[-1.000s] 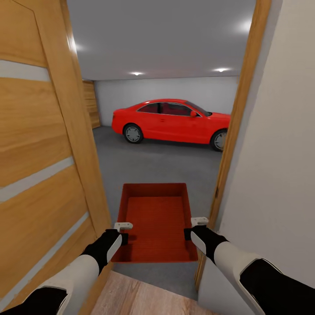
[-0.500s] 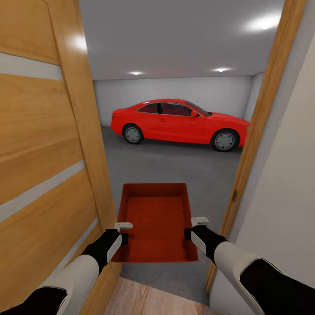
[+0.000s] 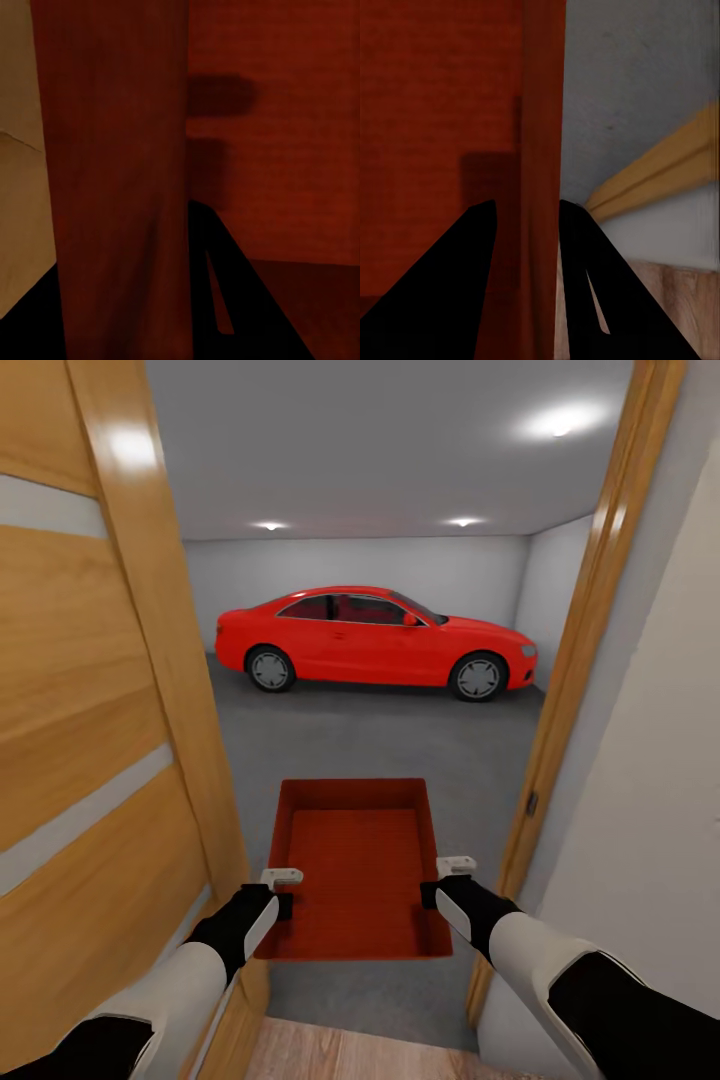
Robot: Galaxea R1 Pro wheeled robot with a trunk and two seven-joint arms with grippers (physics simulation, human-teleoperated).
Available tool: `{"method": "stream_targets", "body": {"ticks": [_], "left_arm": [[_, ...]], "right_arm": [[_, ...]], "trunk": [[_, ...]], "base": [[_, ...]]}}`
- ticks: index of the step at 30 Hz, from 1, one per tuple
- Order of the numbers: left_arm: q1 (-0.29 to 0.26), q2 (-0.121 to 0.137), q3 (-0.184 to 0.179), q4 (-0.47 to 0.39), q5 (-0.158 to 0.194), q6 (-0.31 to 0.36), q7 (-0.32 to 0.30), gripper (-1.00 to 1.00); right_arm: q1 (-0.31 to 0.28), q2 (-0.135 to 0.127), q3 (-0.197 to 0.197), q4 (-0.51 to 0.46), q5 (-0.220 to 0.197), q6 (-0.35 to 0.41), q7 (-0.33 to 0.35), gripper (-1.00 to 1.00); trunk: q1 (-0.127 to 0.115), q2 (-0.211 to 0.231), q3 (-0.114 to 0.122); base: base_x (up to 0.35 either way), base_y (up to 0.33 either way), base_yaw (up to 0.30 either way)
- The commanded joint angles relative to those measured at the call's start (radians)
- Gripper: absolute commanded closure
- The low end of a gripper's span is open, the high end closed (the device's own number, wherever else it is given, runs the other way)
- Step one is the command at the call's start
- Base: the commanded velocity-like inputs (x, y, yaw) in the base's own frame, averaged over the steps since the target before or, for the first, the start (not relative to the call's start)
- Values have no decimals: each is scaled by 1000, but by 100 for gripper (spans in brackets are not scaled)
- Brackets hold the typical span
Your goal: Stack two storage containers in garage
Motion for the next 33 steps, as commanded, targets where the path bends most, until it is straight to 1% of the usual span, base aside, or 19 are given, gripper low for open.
{"method": "stream_targets", "body": {"ticks": [1,6,27,33], "left_arm": [[0,11,-31,-2,19,5,11,100],[0,11,-31,-3,18,5,10,100],[0,11,-31,-6,15,5,10,100],[0,11,-31,-6,15,5,10,100]], "right_arm": [[-2,0,12,-4,-31,3,8,100],[-2,-1,12,-4,-31,3,8,100],[-2,-1,12,-4,-31,3,8,100],[-2,-1,12,-4,-31,3,8,100]], "trunk": [[1,-3,-2],[1,-3,-2],[1,-3,-2],[1,-3,-2]], "base": [[18,39,-246],[6,12,-159],[0,0,-4],[0,0,-80]]}}
